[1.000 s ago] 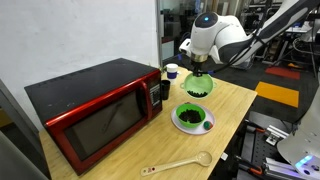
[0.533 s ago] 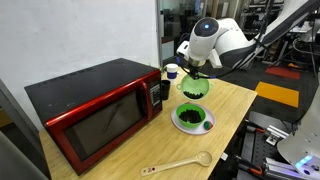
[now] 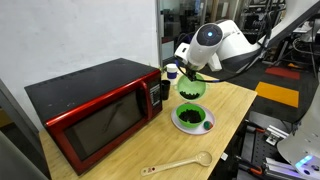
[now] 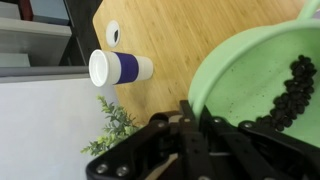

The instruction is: Pour the contents in the green pot into the green bowl

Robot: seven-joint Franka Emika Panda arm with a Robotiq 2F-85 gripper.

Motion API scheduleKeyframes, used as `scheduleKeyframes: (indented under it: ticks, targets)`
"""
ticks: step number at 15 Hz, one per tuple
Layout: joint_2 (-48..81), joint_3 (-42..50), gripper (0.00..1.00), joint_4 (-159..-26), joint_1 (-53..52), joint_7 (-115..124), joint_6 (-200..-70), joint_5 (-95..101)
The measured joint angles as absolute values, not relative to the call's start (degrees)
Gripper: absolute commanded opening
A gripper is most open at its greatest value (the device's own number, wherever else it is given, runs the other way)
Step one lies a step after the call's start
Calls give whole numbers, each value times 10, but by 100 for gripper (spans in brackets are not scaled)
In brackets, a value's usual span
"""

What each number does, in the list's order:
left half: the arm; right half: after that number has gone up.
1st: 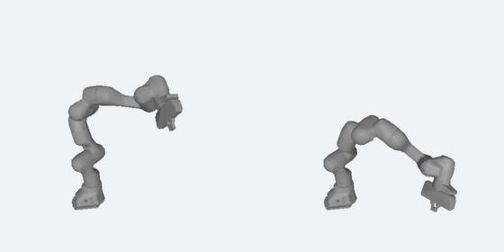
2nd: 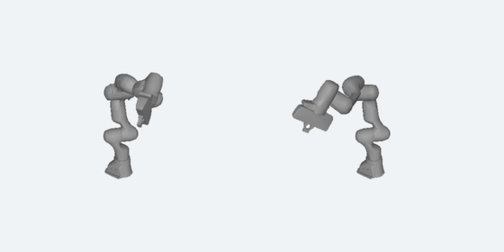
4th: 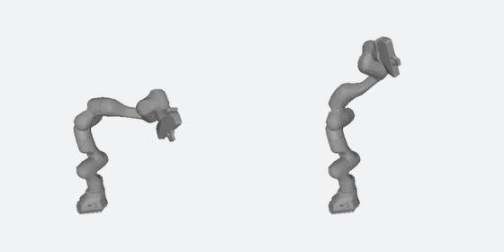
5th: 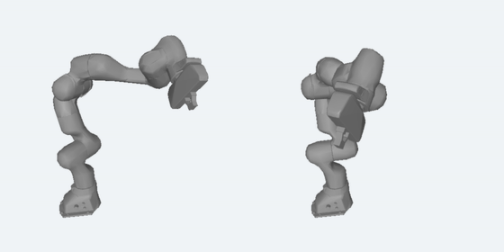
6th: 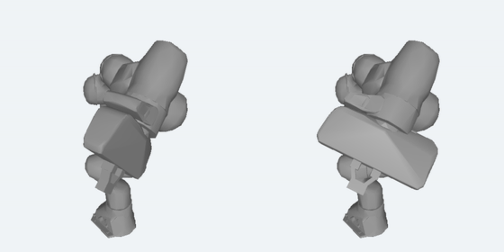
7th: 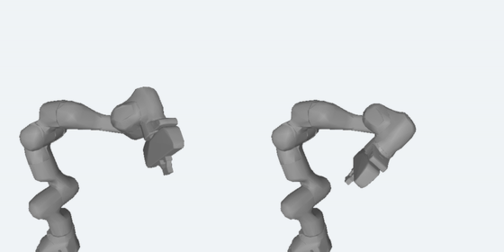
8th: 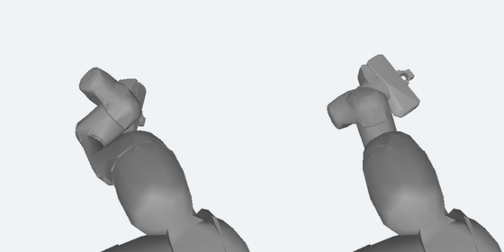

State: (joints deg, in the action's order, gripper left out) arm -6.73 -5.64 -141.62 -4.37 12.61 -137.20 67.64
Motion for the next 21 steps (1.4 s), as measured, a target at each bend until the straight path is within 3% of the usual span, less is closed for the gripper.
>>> scheduleKeyframes:
  ticks: [21]
  targets:
    - [-77, -100, 2, -1464, -105, 239, -1233, 864]
